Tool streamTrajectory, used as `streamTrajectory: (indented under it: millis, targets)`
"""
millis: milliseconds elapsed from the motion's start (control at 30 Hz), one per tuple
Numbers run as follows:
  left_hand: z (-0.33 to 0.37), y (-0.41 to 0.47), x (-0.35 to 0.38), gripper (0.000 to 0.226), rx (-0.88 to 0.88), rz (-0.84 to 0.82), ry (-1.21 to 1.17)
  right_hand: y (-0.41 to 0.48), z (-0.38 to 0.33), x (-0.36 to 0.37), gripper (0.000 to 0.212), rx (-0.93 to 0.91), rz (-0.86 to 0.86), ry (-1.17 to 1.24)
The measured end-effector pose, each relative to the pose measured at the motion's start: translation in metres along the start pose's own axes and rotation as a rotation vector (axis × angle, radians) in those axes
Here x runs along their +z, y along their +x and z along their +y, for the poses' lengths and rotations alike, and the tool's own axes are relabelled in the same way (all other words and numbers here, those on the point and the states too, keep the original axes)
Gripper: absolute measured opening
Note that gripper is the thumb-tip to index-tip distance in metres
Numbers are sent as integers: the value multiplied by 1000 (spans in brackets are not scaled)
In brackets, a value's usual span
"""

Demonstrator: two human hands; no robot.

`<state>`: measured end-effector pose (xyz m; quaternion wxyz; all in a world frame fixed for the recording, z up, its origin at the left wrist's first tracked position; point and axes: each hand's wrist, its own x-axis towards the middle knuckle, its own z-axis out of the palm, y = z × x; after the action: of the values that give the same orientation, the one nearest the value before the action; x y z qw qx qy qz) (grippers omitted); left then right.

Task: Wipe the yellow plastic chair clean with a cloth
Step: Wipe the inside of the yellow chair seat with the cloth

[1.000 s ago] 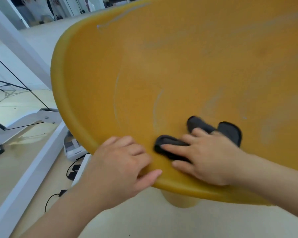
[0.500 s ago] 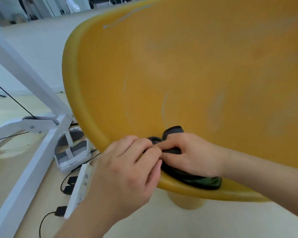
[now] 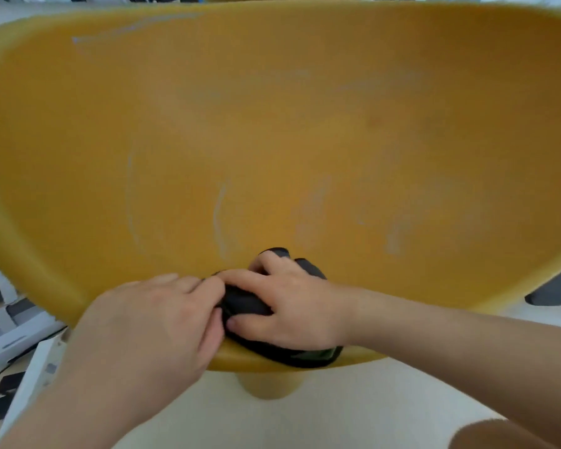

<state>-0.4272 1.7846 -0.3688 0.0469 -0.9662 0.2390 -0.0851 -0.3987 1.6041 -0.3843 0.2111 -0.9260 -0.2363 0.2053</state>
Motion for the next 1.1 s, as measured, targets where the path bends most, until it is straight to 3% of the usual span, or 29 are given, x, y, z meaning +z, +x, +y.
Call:
streamTrajectory:
  millis: [67,133,200,267,333,400,467,567,633,700,833,867,933,1033,1100]
  targets:
    - [4,4,5,18,-21,-69,-24,-21,36,-12,55,164,-131,-254]
    - [26,15,6,20,42,-131,-22,-45,79,-21,57,349,-177,-304]
    - [55,34,15,36,160,-241,-5,-67,122,-30,46,456,-100,-259]
    - [88,55,28,43,206,-416,-44,-91,160,-47,42,572,22,-377]
    - [112,72,33,36,267,-359,-46,-107,182,-59,46,698,91,-511]
    - [120,83,42,24,238,-283,-82,-101,181,-51,52,636,82,-479]
    - [122,94,47,22,190,-210,-119,-80,149,-28,53,392,33,-403]
    - [119,101,48,29,117,-186,-169,-52,108,-7,40,38,103,-272]
    - [117,98,45,33,112,-222,-162,-61,123,-15,35,15,132,-223]
    - [124,95,41,42,165,-291,-93,-93,168,-35,38,149,113,-294]
    - [138,102,31,52,245,-400,12,-150,253,-109,43,793,209,-669]
    - [139,106,29,55,240,-425,15,-149,258,-113,50,856,208,-689]
    - [141,116,26,60,216,-480,2,-123,245,-91,56,729,136,-622]
    - [145,127,25,59,197,-547,-32,-85,191,-34,46,337,83,-452]
    - [149,124,26,55,199,-558,-43,-95,178,-33,43,210,56,-405]
